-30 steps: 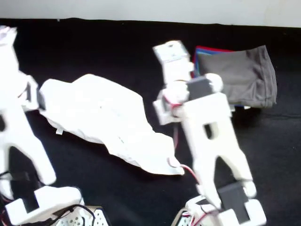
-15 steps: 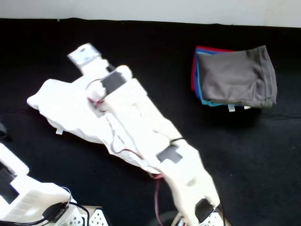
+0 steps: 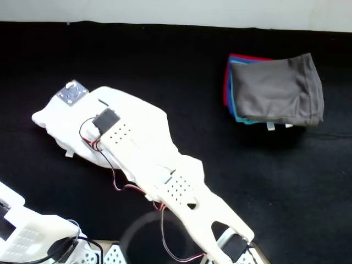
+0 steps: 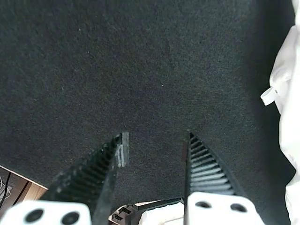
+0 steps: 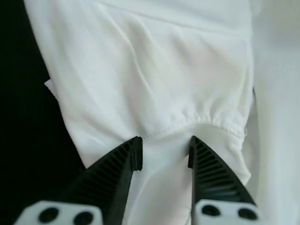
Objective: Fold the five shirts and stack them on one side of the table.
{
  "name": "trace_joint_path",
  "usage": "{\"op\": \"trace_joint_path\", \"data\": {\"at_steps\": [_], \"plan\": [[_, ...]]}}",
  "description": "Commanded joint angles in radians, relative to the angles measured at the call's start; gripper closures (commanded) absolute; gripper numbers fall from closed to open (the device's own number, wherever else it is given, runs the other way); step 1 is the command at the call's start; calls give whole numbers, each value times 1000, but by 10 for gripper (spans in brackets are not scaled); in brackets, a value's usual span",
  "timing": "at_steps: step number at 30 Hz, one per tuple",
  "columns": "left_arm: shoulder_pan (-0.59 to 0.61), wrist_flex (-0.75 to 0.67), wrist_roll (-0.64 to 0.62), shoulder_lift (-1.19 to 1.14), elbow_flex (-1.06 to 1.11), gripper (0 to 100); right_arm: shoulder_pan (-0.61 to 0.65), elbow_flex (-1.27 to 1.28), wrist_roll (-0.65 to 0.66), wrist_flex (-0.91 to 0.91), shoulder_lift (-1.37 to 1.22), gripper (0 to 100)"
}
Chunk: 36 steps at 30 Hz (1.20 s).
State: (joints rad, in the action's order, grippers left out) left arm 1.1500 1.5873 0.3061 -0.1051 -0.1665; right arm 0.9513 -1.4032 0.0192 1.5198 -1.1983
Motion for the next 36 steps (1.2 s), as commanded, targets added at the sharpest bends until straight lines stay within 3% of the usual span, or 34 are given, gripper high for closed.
{"op": "trace_joint_path", "data": {"at_steps": [1, 9, 16, 19, 27, 36], "plan": [[4, -11, 6, 5, -2, 804, -19, -59, -6, 24, 8, 980], [-24, -11, 6, -56, -8, 804, -148, -377, -6, 223, 12, 992], [-120, -11, 6, -65, -10, 804, -275, -340, 3, 246, 239, 992], [-176, -9, 5, -65, -10, 804, -321, -277, 71, 248, 383, 993], [-320, -5, 5, -71, -10, 802, -464, 424, 101, 246, 875, 993], [-518, -11, 5, -77, -2, 801, -595, 1276, 255, 240, 1320, 993]]}}
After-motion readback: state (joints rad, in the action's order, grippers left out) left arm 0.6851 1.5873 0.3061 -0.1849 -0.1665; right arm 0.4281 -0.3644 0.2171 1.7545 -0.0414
